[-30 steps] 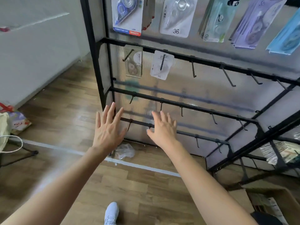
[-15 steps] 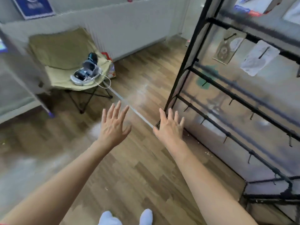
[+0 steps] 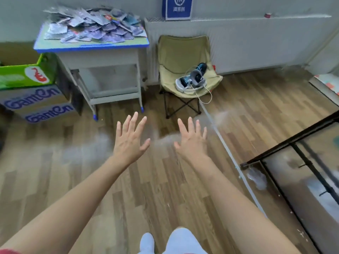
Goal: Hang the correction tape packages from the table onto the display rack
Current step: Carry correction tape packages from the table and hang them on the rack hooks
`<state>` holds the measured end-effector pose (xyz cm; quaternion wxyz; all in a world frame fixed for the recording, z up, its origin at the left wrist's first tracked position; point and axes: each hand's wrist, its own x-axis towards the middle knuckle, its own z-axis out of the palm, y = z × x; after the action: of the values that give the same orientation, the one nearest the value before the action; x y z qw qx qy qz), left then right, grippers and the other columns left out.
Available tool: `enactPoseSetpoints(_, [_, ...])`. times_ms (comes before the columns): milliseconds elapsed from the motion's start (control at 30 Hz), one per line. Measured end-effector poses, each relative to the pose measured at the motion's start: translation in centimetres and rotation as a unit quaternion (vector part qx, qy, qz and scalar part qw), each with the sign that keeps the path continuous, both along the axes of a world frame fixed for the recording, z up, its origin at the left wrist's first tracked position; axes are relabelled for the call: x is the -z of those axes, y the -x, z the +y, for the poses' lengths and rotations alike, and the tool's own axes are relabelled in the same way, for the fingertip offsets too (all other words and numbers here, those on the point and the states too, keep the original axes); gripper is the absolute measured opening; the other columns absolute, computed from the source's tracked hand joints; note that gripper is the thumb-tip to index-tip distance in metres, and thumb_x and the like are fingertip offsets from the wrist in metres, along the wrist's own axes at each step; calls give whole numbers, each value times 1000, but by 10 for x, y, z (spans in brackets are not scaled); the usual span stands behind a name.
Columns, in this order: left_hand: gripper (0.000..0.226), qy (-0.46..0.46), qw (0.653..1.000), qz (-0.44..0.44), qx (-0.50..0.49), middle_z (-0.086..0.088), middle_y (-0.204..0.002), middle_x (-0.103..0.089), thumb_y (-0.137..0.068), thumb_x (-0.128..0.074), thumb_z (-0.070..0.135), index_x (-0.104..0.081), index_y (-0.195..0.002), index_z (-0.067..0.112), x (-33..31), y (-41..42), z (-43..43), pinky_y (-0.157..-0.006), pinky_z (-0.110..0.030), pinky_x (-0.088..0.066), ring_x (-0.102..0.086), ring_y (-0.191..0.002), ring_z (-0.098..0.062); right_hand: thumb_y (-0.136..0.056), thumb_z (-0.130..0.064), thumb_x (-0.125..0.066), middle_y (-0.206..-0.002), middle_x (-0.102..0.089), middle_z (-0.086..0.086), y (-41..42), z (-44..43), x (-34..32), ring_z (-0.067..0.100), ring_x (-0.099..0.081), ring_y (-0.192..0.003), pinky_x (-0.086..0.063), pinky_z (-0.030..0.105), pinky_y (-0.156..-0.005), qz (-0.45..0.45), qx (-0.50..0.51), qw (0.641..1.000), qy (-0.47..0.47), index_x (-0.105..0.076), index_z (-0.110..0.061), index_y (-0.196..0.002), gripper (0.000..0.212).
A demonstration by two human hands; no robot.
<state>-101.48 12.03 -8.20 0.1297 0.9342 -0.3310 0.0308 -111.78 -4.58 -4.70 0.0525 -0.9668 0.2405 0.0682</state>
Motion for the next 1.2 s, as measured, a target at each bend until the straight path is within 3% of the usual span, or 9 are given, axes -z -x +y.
enactPoseSetpoints(300, [71, 3, 992, -8, -123, -5, -158, -12, -89, -53, 42, -22, -150, 25, 1, -136, 71, -116, -43, 2, -7, -146, -24, -93, -44, -46, -160, 1, 8, -166, 50, 5, 29, 2, -147, -3, 48, -116, -40, -105, 993, -24, 4, -28, -152, 78])
enactPoseSetpoints(633, [71, 6, 984, -34, -174, -3, -159, -6, -91, -48, 46, -14, -151, 29, -29, -348, 41, -117, -42, 3, -4, -146, -24, -94, -45, -44, -160, -2, 9, -388, 10, -13, 29, -2, -147, -7, 47, -116, -82, -123, 989, -29, 2, -28, -152, 76])
enactPoseSetpoints(1200, [71, 4, 992, 19, -122, 0, -159, 5, -94, -41, 50, -3, -151, 29, -18, -659, -61, -117, -39, 2, 2, -146, -21, -95, -43, -44, -159, -7, 11, -673, -96, 12, 28, -9, -146, -13, 42, -115, -65, -33, 996, -43, 0, -25, -152, 74])
